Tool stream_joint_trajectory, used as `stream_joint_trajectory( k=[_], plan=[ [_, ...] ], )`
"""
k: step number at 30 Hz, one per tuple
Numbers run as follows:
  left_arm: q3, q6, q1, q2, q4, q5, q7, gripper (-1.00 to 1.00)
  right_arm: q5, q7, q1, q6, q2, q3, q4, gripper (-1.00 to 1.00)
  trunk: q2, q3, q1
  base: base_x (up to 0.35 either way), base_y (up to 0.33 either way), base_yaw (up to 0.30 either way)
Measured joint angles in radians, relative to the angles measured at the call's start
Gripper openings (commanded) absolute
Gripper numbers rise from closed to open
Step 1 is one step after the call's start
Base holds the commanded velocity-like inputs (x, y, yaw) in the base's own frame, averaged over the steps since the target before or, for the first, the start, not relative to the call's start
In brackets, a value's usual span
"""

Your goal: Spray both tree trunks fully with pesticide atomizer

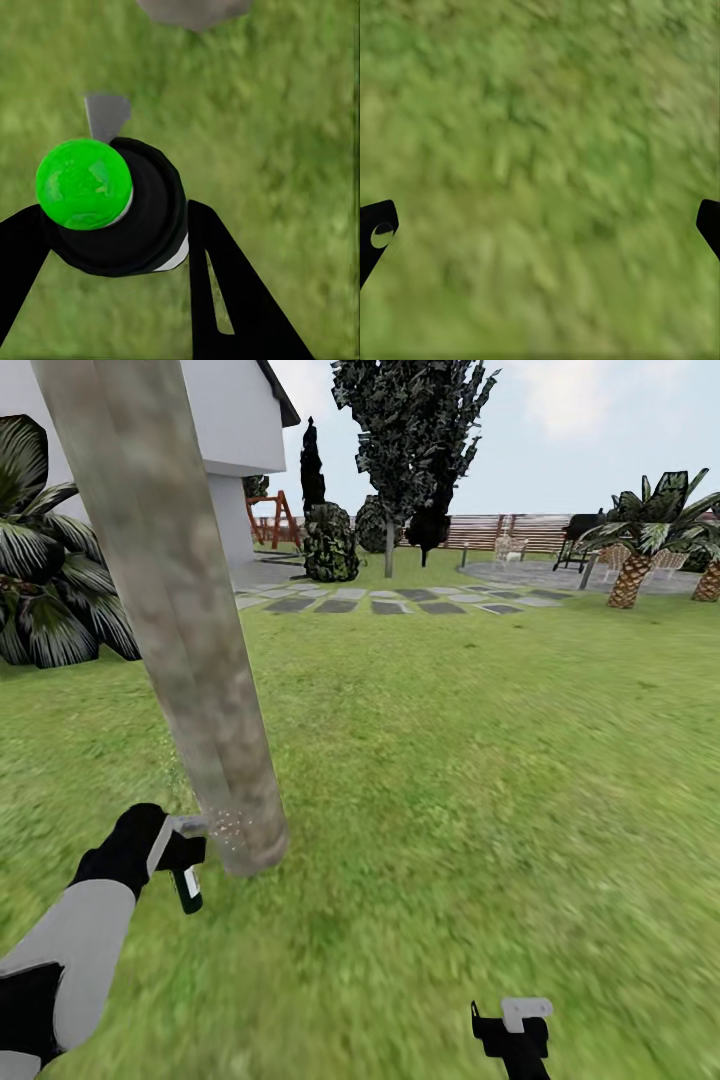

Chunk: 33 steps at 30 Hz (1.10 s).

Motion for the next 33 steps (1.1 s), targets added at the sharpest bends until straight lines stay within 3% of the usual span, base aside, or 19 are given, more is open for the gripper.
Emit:
stream_joint_trajectory(
  k=[4, 6, 9, 10, 15, 26, 33],
  plan=[
    [-0.001, 0.005, -0.038, -0.038, 0.001, -0.001, 0.0, -1.0, 0.0, 0.0, 0.0, 0.0, 0.0, 0.0, 0.0, 1.0, 0.0, 0.0, 0.0, 0.0, 0.0, 0.0],
    [-0.001, 0.005, -0.043, -0.024, 0.003, -0.012, 0.0, -1.0, 0.0, 0.0, 0.0, 0.0, 0.0, 0.0, 0.0, 1.0, 0.0, 0.0, 0.0, 0.0, 0.0, 0.0],
    [-0.001, 0.006, -0.043, 0.048, 0.006, -0.023, 0.001, -1.0, 0.0, 0.001, 0.0, 0.0, 0.0, 0.0, 0.0, 1.0, 0.0, 0.0, 0.0, 0.0, 0.0, 0.0],
    [-0.002, 0.006, -0.038, 0.056, 0.007, -0.012, 0.0, -1.0, 0.0, 0.001, 0.0, 0.0, 0.0, 0.0, 0.0, 1.0, 0.0, 0.0, 0.0, 0.0, 0.0, 0.0],
    [-0.044, 0.006, -0.029, 0.053, 0.003, -0.009, 0.0, -1.0, 0.0, 0.001, 0.0, 0.0, 0.0, 0.0, 0.0, 1.0, 0.0, 0.0, 0.0, 0.021, -0.042, 0.162],
    [-0.05, 0.004, -0.029, 0.053, 0.001, -0.008, 0.0, -1.0, 0.0, 0.001, 0.0, 0.0, 0.0, 0.0, 0.0, 1.0, 0.0, 0.0, 0.0, 0.157, -0.21, 0.023],
    [-0.051, 0.004, -0.029, 0.053, 0.001, -0.008, 0.0, -1.0, 0.0, 0.001, 0.0, 0.0, 0.0, 0.0, 0.0, 1.0, 0.0, 0.0, 0.0, -0.199, -0.214, 0.0]
  ],
)
